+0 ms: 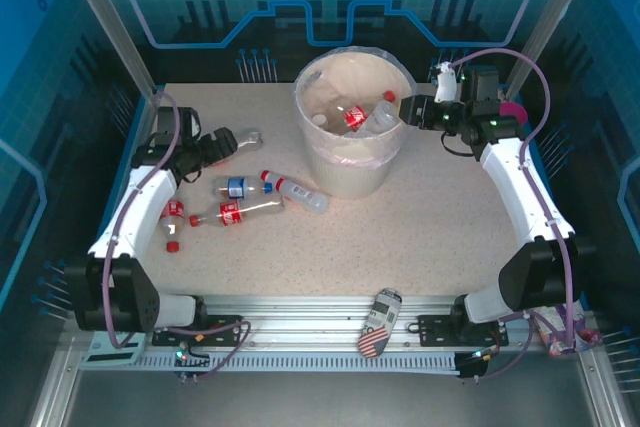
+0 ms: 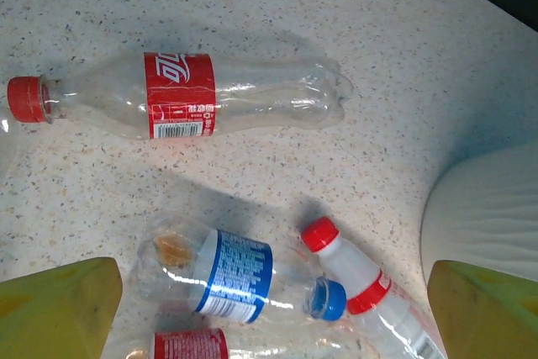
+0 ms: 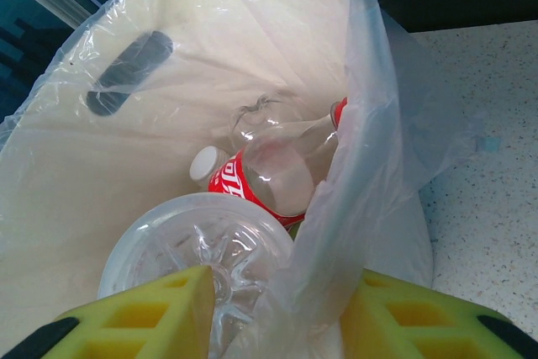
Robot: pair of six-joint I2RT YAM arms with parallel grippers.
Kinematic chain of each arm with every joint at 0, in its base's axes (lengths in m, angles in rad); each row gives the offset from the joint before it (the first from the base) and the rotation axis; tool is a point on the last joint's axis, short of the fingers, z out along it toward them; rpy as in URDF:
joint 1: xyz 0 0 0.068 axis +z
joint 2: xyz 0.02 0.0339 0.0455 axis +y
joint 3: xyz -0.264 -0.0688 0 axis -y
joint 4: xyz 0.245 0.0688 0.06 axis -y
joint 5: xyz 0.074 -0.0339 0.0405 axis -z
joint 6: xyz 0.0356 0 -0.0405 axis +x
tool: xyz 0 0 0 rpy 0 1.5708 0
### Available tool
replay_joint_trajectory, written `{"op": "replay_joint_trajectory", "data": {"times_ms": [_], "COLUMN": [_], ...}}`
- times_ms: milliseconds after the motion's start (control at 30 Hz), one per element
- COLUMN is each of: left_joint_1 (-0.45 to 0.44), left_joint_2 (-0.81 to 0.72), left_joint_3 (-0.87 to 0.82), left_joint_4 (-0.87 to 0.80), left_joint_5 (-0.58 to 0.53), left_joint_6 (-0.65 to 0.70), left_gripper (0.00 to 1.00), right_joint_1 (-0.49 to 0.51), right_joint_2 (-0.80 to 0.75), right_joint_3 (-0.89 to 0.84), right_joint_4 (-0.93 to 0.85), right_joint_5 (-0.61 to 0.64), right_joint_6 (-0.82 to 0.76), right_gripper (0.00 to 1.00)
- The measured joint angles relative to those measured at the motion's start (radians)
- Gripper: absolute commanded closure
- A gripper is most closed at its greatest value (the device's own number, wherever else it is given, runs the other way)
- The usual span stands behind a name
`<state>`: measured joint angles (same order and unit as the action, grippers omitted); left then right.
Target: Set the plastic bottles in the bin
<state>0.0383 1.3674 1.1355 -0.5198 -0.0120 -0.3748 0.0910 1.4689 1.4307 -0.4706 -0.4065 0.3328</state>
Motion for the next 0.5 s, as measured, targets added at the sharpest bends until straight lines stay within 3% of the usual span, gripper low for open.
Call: {"op": "replay_joint_trajectory", "data": {"times_ms": [167,500], "left_joint_1": [-0.001,-0.011], "left_joint_2": [0.154,0.419], "left_joint_3": [0.083,0.325], "left_joint_4": [0.001,-0.008], "left_joint_5": [-0.023,0.051], "left_joint_6": [0.125,0.568], "left_gripper": [0.01,0.01], "right_joint_1": [0.0,0.0], "right_joint_2": [0.0,0.0], "right_joint_3": [0.0,-0.003], "right_joint_4": [0.0,0.003], "right_joint_5": [-0.002,-0.006], "right_joint_6": [-0.001,-0.001], "right_gripper": [0.57,0.57]}}
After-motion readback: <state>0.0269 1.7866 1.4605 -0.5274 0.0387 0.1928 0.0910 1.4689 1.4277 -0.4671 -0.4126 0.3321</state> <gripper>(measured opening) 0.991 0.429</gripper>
